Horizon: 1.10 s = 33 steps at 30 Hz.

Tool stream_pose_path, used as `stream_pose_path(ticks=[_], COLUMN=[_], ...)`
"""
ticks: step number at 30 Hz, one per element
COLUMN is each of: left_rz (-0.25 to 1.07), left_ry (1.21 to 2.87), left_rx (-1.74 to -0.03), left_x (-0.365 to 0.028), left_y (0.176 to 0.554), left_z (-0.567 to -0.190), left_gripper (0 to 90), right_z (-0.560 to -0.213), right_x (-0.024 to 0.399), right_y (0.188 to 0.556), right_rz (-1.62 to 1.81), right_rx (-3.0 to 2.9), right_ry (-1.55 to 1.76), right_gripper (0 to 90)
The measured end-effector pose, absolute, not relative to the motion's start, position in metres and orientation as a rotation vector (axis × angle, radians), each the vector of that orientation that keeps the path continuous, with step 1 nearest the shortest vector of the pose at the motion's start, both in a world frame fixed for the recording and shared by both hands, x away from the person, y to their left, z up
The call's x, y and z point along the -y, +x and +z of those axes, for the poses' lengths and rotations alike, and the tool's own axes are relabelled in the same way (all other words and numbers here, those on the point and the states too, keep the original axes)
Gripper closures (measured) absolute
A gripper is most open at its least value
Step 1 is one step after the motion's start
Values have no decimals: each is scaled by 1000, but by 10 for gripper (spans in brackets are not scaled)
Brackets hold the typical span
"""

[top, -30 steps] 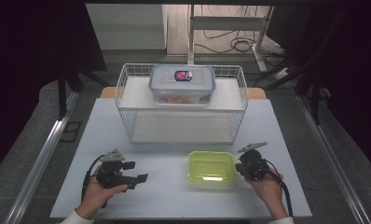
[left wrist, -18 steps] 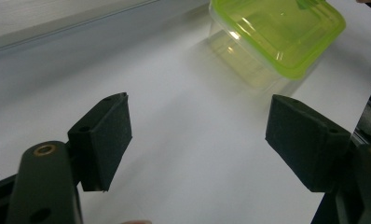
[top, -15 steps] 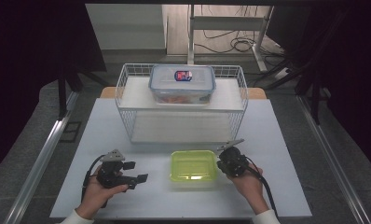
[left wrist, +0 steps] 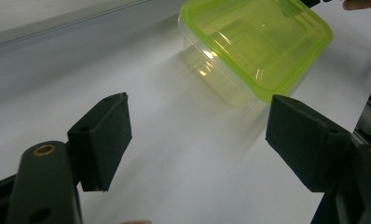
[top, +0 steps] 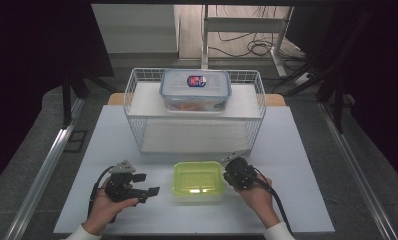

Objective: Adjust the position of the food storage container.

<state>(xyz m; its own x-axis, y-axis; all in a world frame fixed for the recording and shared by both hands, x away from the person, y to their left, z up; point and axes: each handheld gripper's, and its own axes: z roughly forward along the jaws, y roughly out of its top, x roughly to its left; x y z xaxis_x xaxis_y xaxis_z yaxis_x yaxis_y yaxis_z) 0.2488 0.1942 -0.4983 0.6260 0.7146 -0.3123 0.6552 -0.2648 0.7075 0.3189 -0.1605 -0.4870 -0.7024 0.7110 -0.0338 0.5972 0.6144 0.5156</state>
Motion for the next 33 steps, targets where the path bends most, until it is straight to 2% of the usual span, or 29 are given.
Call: stream_pose_path(ticks=[9,20,26,33], left_rz=[94,108,111,109], left_ry=[1980,1965,1940,1936], left_rx=[-1079,-1101,-1115,-1110], left_x=[-196,-196,-194,-186], left_y=[248,249,249,250], left_z=[-497,-497,-495,-489], left_gripper=[220,220,224,222], right_z=[-485,-476,-473,-465], right_x=[166,212,220,214], right_y=[318,311,308,304], right_rz=[726,895,968,1003], right_rx=[-2591,-2529,-2516,-2518], right_ry=[1068,1202,1231,1191], right_gripper=[897,896,894,822])
